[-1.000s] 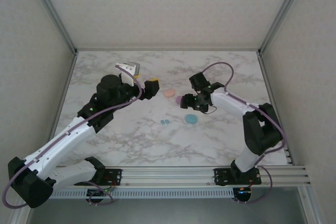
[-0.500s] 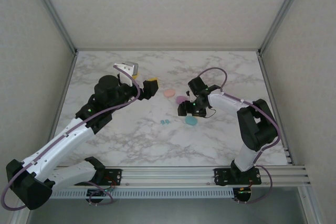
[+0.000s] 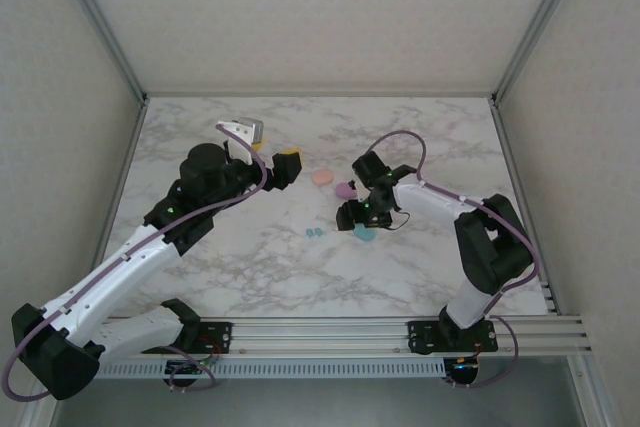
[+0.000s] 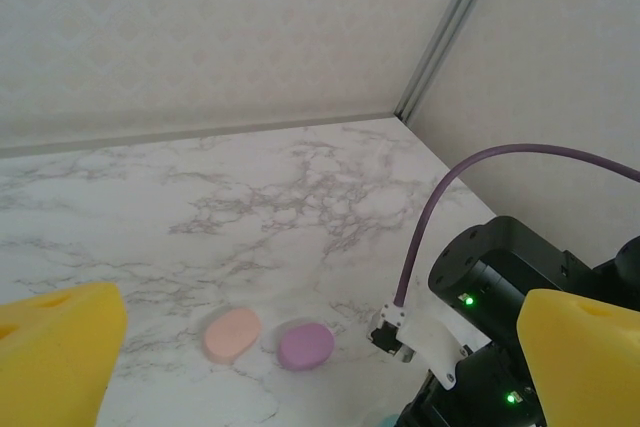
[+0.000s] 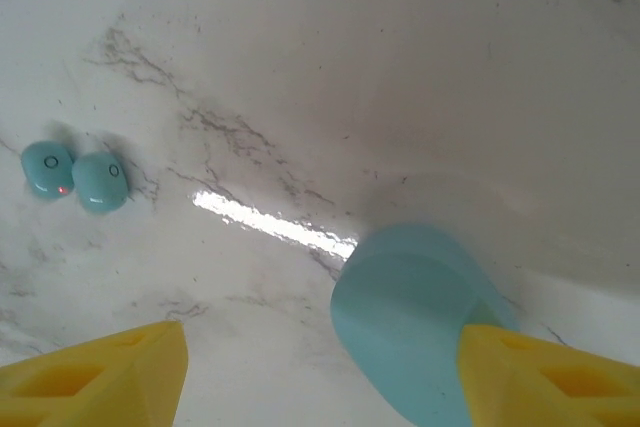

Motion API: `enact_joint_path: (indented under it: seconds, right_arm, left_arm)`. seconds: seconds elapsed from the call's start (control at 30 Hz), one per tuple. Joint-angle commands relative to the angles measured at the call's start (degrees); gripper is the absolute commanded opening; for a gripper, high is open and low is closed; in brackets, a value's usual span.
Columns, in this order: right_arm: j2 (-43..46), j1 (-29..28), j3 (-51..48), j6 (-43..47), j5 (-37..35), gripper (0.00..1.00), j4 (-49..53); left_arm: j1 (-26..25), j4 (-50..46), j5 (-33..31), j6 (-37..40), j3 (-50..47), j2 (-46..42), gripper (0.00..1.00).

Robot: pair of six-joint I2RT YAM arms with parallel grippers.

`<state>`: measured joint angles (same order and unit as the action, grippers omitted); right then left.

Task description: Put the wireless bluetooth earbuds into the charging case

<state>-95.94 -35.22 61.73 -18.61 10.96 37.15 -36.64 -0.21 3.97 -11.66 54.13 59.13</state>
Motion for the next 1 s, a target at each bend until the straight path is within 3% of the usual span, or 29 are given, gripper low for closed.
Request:
enact_joint_path:
  seconds: [0.0, 0.17, 0.57, 0.8, 0.97]
  right_arm:
    - [3.7, -0.9, -0.1, 2.4, -3.7, 0.72, 1.4]
    - [5.2, -0.4, -0.5, 4.7, -9.3, 0.74, -0.1]
    - [-1.9, -0.4, -1.4, 5.7, -2.2, 0.73, 0.9]
    - [-1.6, -1.8, -3.3, 5.0, -2.7, 0.66, 0.7]
    - [-1.3, -2.7, -4.2, 3.7, -7.2, 0.59, -0.2]
  left_arm:
    - [0.5, 0.3, -0.3, -0.9, 0.4, 0.0, 1.00]
    - [0.4, 0.5, -0.3, -1.1, 0.4, 0.0, 1.00]
    - [0.5, 0.2, -0.7, -0.8, 0.0, -0.3, 1.00]
    - [0.5, 0.4, -1.1, -0.7, -0.3, -0.2, 1.00]
    - [0.5, 0.6, -0.8, -0.8, -0.2, 0.1, 1.00]
